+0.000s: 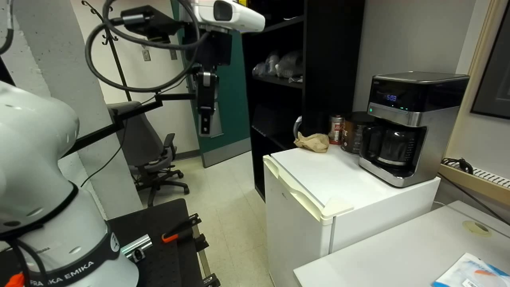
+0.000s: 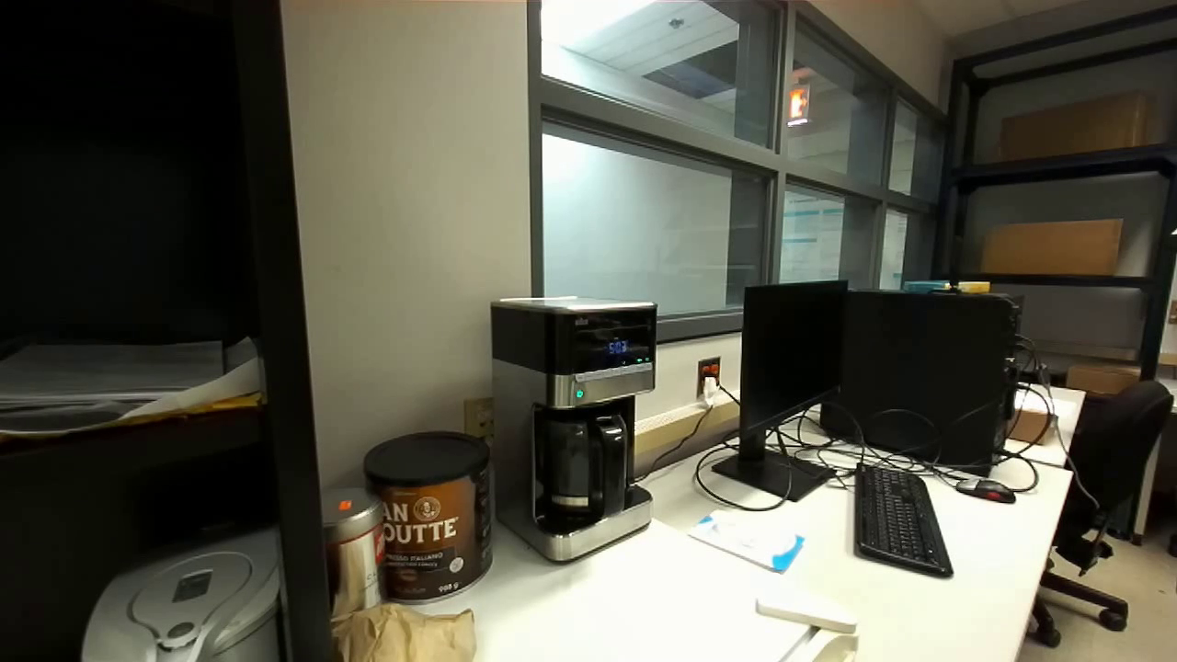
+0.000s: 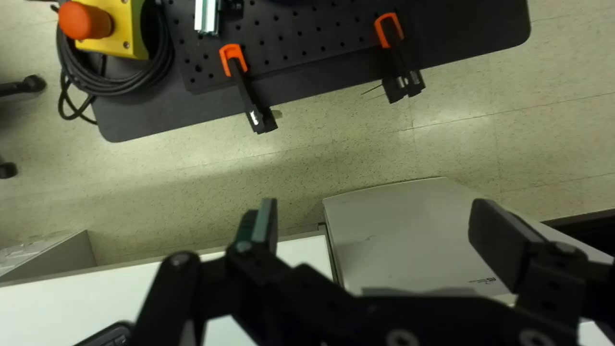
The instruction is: Press a button on the coffee machine
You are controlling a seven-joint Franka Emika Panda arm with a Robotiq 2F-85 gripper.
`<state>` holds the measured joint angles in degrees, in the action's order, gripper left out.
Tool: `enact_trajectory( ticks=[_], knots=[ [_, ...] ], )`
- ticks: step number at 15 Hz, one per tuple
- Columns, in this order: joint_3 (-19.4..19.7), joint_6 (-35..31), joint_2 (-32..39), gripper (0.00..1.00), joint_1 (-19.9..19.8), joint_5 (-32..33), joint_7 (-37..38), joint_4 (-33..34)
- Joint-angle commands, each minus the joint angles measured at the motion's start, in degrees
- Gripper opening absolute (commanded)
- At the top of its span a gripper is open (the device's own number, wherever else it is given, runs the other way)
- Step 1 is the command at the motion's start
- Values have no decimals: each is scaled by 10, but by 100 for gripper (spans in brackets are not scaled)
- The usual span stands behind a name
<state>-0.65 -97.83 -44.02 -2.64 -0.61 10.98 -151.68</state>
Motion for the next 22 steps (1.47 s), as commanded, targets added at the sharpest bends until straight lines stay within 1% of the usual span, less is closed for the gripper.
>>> enact_trajectory(
  ticks=[1, 6, 8, 13, 14, 17, 18, 22],
  knots=[
    [-31, -51, 46, 100, -3, 52, -7, 16],
    [-60, -165, 133, 100, -2, 147, -8, 43],
    [-65, -215, 174, 74, -3, 188, -13, 63],
    [-67, -322, 289, 37, -7, 305, -31, 137],
    [-66, -339, 311, 28, -8, 329, -34, 156],
    [-59, -388, 375, 6, -6, 401, -32, 210],
    [-55, -402, 395, 0, -3, 423, -32, 229],
    [-34, -460, 475, 0, 5, 496, -20, 310]
  ],
)
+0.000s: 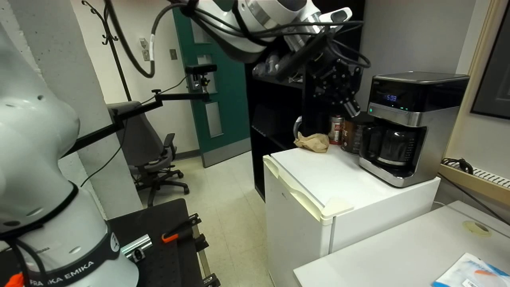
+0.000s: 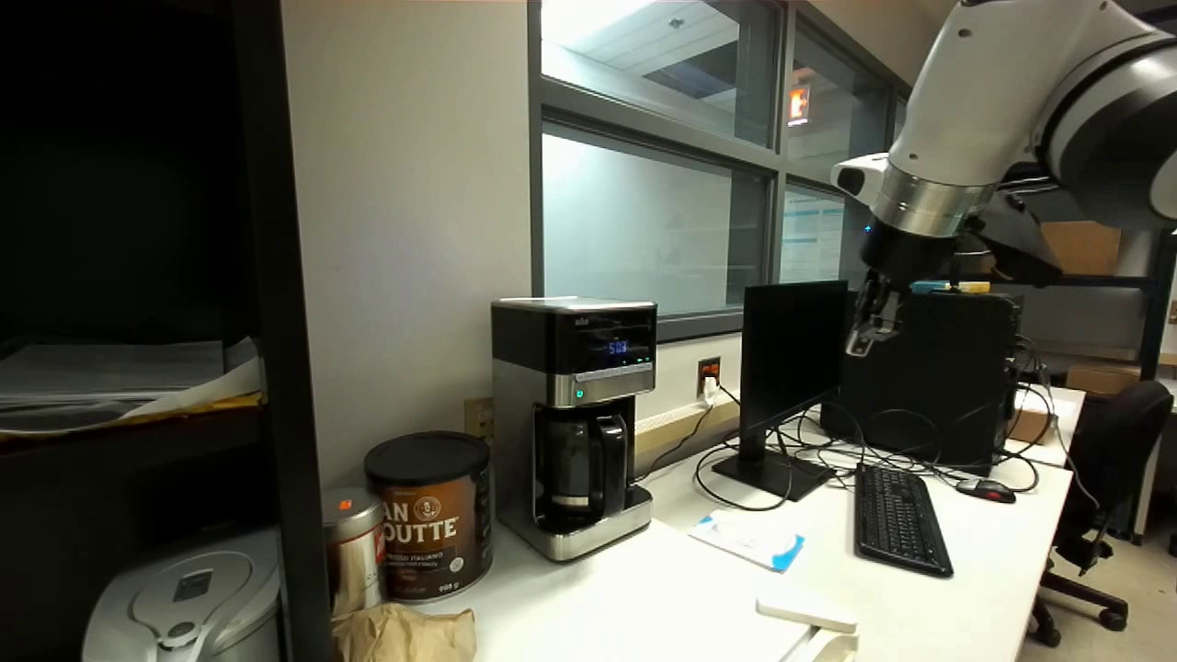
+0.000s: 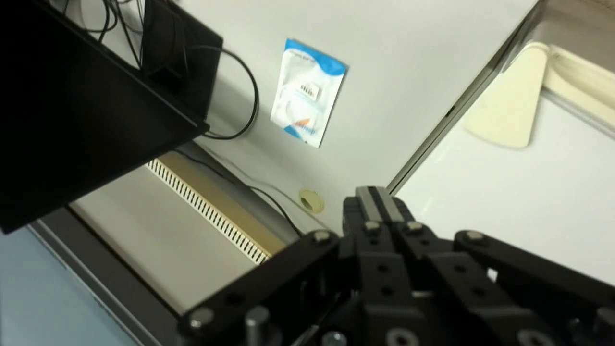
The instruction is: Press a button on the coffee machine
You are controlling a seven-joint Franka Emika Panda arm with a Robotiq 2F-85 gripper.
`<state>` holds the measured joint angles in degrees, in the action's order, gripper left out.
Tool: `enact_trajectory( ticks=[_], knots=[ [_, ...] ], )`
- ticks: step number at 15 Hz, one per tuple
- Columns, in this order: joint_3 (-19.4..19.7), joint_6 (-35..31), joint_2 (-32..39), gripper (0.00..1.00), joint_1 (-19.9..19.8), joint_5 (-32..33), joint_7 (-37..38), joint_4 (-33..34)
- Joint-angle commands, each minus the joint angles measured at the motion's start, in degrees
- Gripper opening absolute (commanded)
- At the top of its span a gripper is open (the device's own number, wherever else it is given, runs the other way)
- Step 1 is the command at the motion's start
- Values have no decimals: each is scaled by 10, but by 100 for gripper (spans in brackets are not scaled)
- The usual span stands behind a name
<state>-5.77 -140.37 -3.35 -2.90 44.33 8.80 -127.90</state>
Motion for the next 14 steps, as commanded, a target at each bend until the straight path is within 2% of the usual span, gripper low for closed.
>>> enact_trajectory(
  ticks=[1, 3, 8, 9, 14],
  knots=[
    [22, -45, 88, 0, 9, 60, 6, 94],
    [34, -68, 130, 0, 15, 83, 17, 139],
    [57, -113, 222, 0, 34, 93, 34, 233],
    [46, -118, 239, 0, 26, 101, 44, 249],
    [51, -136, 310, 0, 40, 113, 76, 322]
  ],
)
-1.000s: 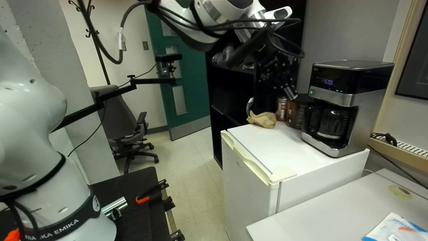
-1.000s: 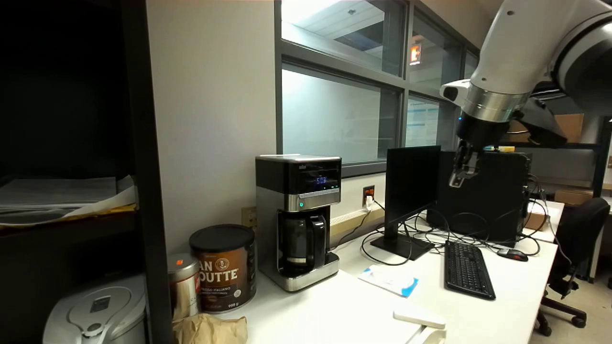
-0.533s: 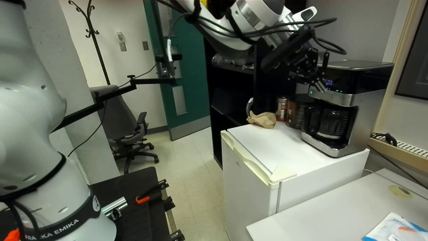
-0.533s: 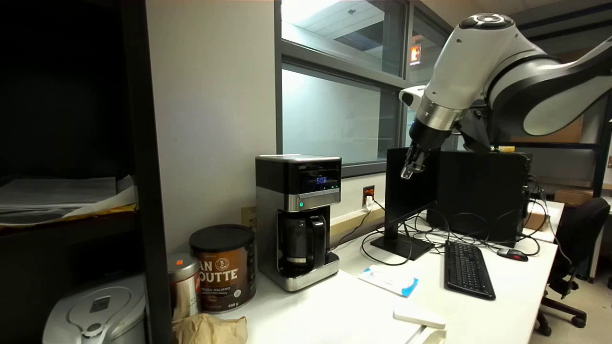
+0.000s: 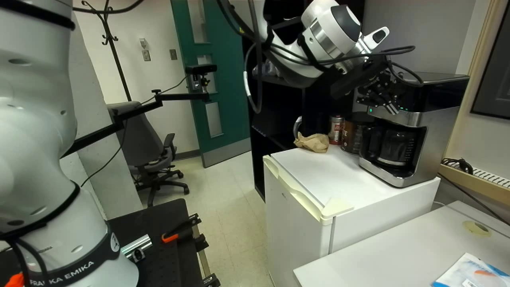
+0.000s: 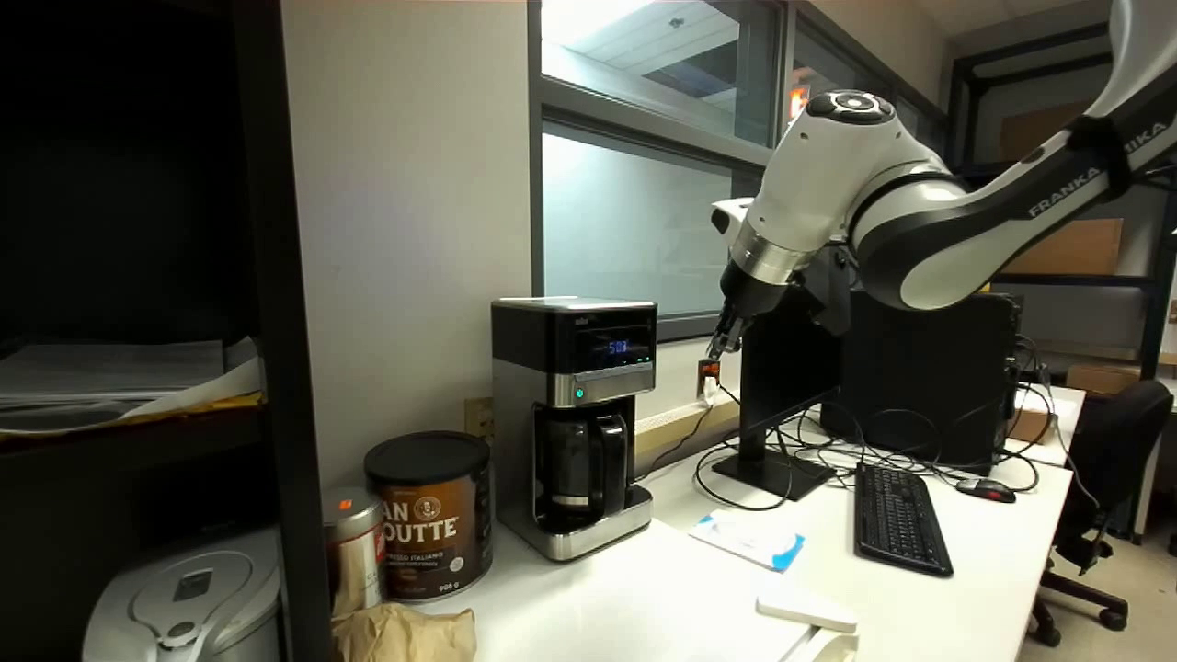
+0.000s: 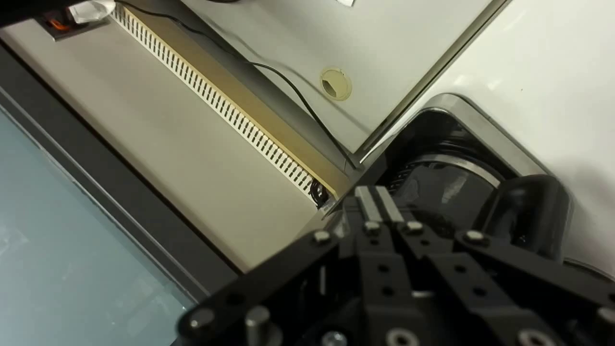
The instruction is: Press a button on the coffee machine
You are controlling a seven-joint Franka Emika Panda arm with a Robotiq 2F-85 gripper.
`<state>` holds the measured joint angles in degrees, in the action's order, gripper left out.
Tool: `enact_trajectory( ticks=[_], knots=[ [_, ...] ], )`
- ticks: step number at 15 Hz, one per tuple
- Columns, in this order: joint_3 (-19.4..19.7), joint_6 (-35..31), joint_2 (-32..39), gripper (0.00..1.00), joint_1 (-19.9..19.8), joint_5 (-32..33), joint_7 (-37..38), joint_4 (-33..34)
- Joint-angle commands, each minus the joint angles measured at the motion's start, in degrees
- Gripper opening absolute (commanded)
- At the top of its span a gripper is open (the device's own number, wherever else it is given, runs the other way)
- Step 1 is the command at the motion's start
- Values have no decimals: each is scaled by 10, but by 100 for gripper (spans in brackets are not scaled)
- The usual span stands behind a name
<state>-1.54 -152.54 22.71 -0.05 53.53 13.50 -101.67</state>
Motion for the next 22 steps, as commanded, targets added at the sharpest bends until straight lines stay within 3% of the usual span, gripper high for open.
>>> enact_trajectory(
  ticks=[1, 15, 16, 22],
  knots=[
    [10, -18, 61, 0, 14, 24, 35, 73],
    [10, -18, 176, 0, 35, 21, 85, 212],
    [38, -26, 181, 0, 57, -5, 74, 218],
    [70, -26, 192, 0, 82, -25, 74, 232]
  ],
)
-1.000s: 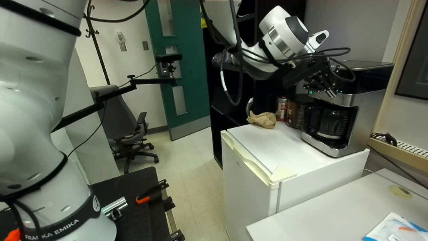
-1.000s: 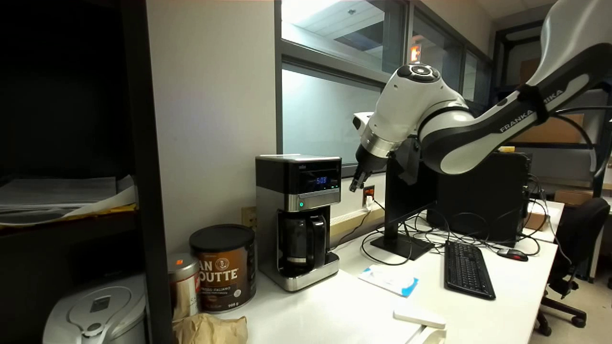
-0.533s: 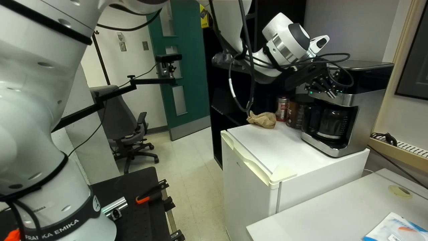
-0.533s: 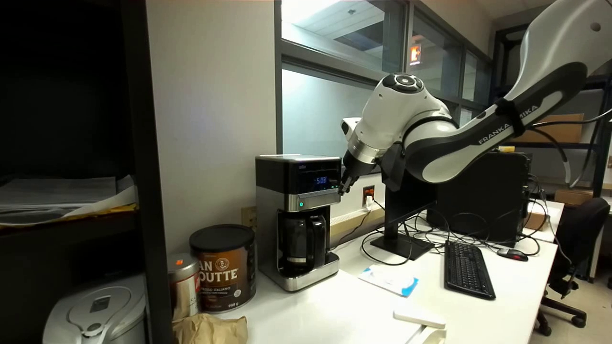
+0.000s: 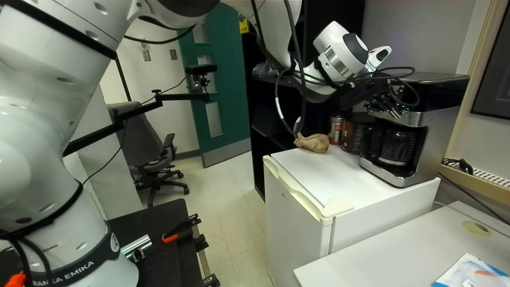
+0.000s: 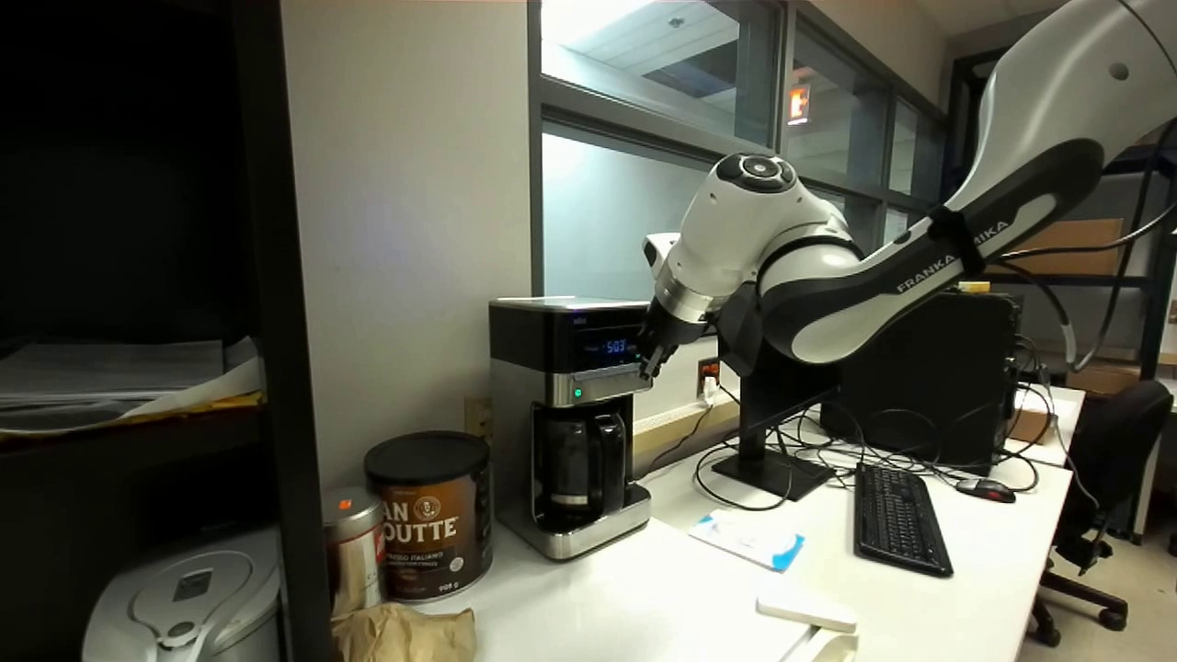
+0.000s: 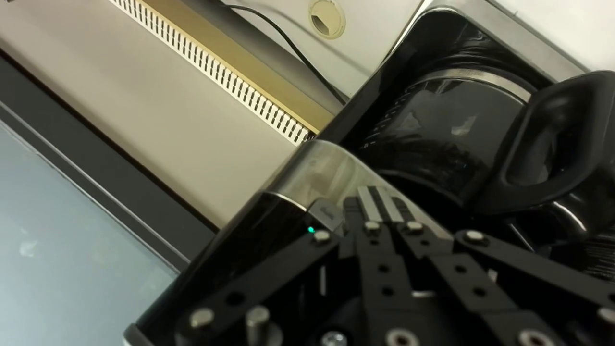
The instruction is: Press a button on the coffee machine
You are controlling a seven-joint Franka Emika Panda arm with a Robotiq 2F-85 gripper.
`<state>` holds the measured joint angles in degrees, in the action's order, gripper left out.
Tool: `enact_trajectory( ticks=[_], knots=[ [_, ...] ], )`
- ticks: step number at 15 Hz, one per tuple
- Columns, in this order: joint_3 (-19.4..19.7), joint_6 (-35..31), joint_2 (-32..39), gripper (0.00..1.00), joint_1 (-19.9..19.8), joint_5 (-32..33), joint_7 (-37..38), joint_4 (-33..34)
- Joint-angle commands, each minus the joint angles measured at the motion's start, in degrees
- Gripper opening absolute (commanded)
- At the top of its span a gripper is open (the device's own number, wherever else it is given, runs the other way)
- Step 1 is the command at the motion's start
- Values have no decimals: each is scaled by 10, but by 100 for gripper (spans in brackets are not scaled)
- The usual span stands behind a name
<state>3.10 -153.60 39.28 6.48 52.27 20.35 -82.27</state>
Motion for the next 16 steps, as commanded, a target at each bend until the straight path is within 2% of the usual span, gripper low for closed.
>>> enact_trajectory(
  ticks=[1, 7, 8, 12, 16],
  knots=[
    [26, -17, 21, 0, 18, -15, 4, 30],
    [19, -62, -49, 0, 15, -28, -15, -84],
    [0, -66, -64, 0, 2, -16, -11, -107],
    [-17, -84, -123, 0, -2, -18, -19, -200],
    [-54, -84, -194, 0, -21, -42, -56, -306]
  ],
)
